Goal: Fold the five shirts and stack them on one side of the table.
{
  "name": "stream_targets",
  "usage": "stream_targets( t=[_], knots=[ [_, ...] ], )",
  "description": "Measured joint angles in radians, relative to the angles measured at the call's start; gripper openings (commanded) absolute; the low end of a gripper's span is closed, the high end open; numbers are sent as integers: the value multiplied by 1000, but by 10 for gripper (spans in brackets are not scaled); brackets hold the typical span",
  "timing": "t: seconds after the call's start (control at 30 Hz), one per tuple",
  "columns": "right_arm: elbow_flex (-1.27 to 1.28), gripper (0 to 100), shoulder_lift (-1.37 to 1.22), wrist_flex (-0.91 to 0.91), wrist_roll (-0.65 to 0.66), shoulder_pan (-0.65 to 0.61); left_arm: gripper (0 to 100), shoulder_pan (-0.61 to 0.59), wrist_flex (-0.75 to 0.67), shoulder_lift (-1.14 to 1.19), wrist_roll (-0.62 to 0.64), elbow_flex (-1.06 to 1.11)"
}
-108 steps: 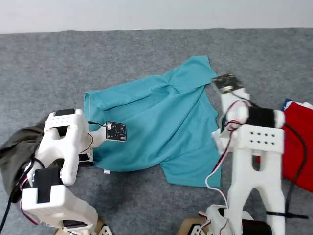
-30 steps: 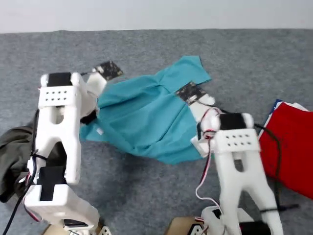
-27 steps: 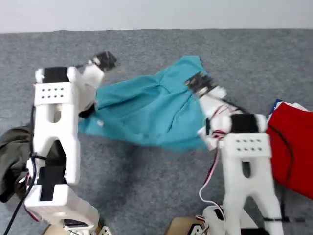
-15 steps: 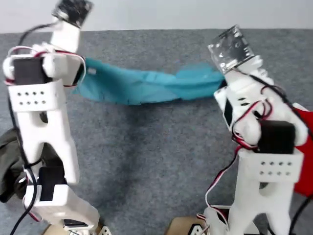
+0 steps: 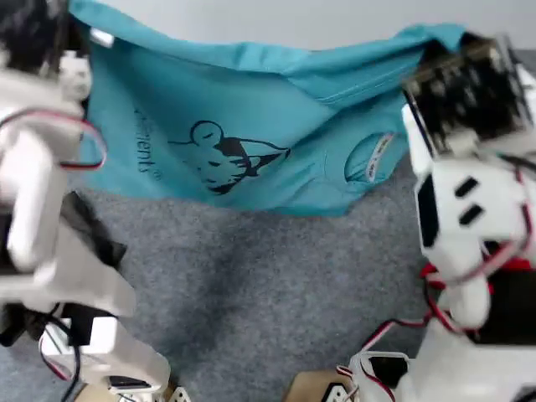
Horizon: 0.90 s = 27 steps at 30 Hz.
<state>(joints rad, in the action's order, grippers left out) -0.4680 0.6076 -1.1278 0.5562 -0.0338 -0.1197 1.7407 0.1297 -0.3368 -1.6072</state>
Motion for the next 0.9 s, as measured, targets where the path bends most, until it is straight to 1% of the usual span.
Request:
stream_targets(
  t=[0.1,0.17,0.37,0.57,0.73,0.9],
  knots=[
    [-77,10,11,0,6,0,5,0,2,-34,-58,-32],
    [-126,10,14,0,40,0,5,0,2,-68,-77,-32],
    [-287,10,35,-68,130,6,5,0,2,-180,-83,-41],
    [-451,10,37,-224,204,9,5,0,2,-272,-87,-43],
    [-574,10,38,-361,213,9,5,0,2,-342,-170,-44],
    [-658,10,38,-485,213,68,5,-20,2,-427,-192,-5]
  ],
)
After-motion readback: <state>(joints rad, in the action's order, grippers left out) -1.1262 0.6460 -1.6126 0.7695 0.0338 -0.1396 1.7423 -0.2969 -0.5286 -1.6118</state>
